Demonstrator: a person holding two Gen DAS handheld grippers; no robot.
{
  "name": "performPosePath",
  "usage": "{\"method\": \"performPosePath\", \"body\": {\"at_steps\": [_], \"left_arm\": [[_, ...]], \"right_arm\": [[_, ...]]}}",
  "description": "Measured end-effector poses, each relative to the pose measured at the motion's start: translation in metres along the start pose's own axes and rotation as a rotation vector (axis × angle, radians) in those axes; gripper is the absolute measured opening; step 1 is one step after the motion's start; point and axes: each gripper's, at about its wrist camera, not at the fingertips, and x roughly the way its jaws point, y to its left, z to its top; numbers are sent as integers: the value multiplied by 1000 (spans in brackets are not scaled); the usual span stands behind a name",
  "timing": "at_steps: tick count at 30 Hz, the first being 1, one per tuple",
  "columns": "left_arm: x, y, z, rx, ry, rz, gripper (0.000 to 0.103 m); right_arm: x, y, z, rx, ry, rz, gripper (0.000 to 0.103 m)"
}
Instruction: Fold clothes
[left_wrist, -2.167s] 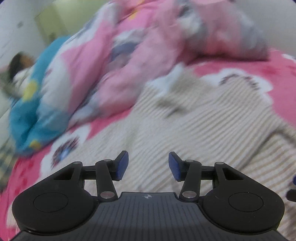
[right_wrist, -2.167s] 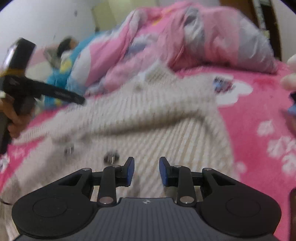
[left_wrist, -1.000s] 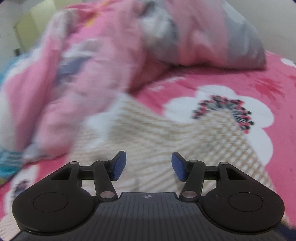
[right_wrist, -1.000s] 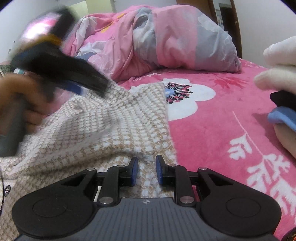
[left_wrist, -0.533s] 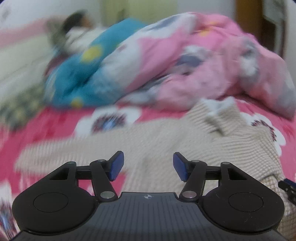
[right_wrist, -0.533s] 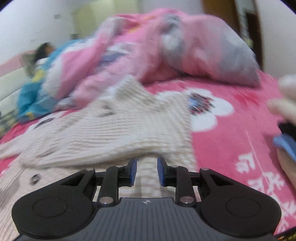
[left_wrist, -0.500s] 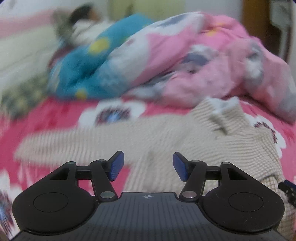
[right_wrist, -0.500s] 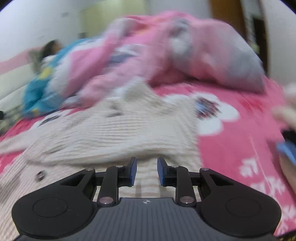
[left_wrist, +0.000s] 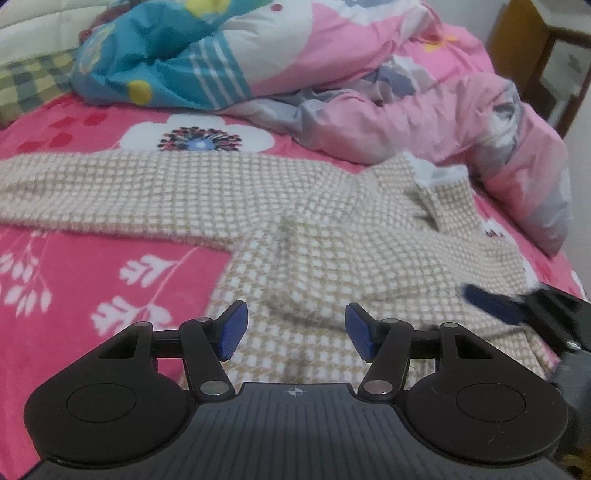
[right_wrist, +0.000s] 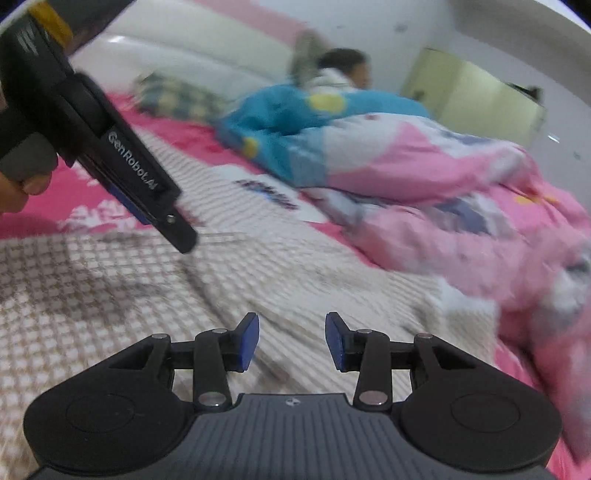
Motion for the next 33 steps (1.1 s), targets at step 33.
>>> {"method": "performPosePath", "body": {"at_steps": [33], "left_arm": [[17, 50, -39, -111, -129, 56, 58]], "right_arm": [[82, -6, 29, 271, -11, -2, 44]]}}
